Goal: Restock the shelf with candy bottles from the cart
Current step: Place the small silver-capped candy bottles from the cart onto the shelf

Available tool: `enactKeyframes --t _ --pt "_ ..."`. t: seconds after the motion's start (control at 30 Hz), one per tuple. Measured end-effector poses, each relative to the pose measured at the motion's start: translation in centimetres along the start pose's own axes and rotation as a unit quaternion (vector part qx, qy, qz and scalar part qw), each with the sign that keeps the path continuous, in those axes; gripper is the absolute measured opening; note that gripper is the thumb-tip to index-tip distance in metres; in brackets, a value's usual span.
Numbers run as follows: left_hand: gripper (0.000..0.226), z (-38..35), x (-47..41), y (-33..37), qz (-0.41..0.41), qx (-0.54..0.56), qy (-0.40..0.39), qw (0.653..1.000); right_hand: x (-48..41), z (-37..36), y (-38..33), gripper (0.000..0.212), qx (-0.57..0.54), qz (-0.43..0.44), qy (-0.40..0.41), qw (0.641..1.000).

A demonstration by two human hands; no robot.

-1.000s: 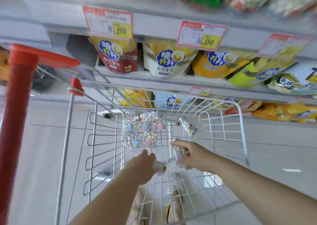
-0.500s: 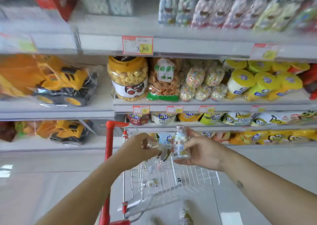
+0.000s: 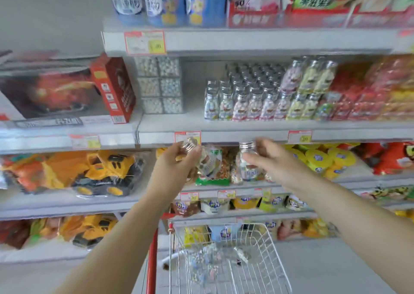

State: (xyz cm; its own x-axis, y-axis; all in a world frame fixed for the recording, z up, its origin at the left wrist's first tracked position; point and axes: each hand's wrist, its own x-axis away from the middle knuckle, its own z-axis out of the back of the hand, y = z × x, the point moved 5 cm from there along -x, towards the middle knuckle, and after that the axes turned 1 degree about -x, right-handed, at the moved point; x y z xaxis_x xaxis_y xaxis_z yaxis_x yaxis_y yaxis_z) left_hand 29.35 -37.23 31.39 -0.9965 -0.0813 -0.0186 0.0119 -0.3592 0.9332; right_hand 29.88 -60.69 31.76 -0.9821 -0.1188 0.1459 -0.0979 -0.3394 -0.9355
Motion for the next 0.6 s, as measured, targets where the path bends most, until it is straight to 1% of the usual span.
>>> enactKeyframes --t 0.07,0.13,0.17,0.23,0.27,0.3,0.37,0.43,0.5,0.6 --pt "0.022 -0.1 -1.7 2.0 -0.028 -0.01 0.039 0.999 -1.9 1.6 -2.5 0.043 0.042 0.067 0.038 0.996" --pt "0.012 -0.4 -3.7 3.5 -0.052 -0.013 0.075 0.996 -4.2 2.9 -4.5 0.035 0.029 0.127 0.086 0.988" --pt "0.012 -0.6 -4.8 3.8 -0.063 -0.019 0.094 0.993 -5.4 3.4 -5.3 0.03 0.019 0.157 0.111 0.981" --pt "0.026 -0.7 -7.0 4.2 -0.08 -0.036 0.132 0.987 -7.7 4.1 -6.5 0.02 0.01 0.198 0.158 0.967" --pt "0.032 -0.7 -7.9 4.3 -0.087 -0.04 0.15 0.984 -9.0 4.5 -6.8 0.018 0.016 0.205 0.183 0.961" --pt "0.033 -0.7 -8.9 4.4 -0.103 -0.045 0.167 0.979 -10.3 4.8 -7.2 0.017 0.023 0.21 0.209 0.955" --pt "0.03 -0.8 -10.4 5.3 -0.144 -0.069 0.191 0.969 -12.6 5.1 -7.8 0.024 0.021 0.226 0.243 0.943" --pt "0.029 -0.8 -12.1 6.3 -0.185 -0.103 0.205 0.956 -15.2 5.2 -8.5 0.022 0.03 0.247 0.256 0.934" --pt "0.034 -1.0 -14.0 7.3 -0.214 -0.151 0.213 0.941 -17.8 5.4 -9.3 0.018 0.054 0.263 0.268 0.925" --pt "0.037 -1.7 -16.9 8.8 -0.248 -0.225 0.21 0.919 -21.3 5.8 -10.9 0.017 0.1 0.263 0.298 0.912"
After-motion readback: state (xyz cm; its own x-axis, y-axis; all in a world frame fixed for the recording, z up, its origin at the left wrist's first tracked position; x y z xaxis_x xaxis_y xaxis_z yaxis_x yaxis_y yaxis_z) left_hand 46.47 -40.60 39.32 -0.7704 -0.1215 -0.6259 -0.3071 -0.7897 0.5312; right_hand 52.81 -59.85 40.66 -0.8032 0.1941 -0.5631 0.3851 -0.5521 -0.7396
